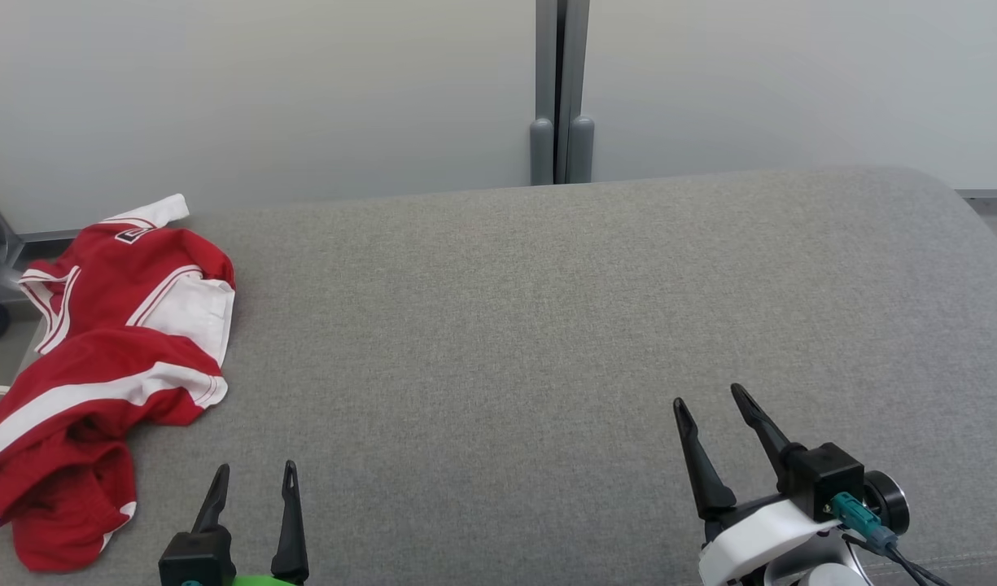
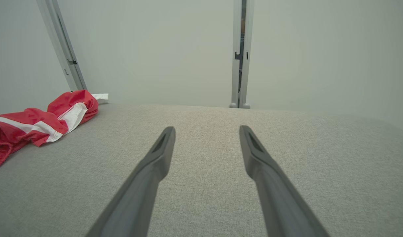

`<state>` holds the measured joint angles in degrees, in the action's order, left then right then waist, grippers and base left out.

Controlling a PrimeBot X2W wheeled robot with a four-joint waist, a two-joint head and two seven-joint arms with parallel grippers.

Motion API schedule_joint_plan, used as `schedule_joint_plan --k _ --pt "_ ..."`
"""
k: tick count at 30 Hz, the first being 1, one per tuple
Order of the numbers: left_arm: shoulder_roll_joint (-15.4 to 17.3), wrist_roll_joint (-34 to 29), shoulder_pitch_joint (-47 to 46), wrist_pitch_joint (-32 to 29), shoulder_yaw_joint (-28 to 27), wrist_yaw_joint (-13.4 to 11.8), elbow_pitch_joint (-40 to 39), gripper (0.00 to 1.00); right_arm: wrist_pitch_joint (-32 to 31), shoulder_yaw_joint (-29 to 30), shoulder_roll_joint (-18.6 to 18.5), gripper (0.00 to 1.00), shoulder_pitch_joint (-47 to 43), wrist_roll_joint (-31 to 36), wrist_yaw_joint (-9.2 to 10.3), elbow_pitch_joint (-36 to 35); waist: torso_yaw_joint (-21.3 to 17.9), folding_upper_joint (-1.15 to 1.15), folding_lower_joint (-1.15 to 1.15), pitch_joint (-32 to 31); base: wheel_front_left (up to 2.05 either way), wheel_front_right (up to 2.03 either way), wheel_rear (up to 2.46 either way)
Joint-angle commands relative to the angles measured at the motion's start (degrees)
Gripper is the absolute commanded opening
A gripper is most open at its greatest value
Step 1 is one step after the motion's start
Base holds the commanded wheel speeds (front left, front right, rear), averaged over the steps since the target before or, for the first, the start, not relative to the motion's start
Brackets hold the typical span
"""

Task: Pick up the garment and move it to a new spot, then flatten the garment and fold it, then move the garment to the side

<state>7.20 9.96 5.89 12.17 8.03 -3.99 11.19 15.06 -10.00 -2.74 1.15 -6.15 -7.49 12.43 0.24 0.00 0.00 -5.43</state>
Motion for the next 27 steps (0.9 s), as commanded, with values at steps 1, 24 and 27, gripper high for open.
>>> schedule_joint_plan --k 1,24,27 --pt "0.33 0.05 0.70 0.02 0.08 -0.22 -0.30 1.00 0.30 0.10 -0.26 1.00 -0.68 0.15 0.00 -0.04 -0.01 0.00 0.00 -0.05 0.00 0.00 0.00" --pt "0.59 2.34 1.68 -0.85 0.82 -0.46 -1.37 1.00 0.30 1.13 -0.24 1.00 -1.38 -0.71 0.00 -0.48 -0.02 0.00 0.00 -0.54 0.00 0.00 0.00" --pt "0.65 2.43 1.67 -0.92 0.89 -0.57 -1.44 1.00 0.30 1.15 -0.24 1.00 -1.40 -0.62 0.00 -0.48 -0.02 0.00 0.00 -0.50 0.00 0.00 0.00"
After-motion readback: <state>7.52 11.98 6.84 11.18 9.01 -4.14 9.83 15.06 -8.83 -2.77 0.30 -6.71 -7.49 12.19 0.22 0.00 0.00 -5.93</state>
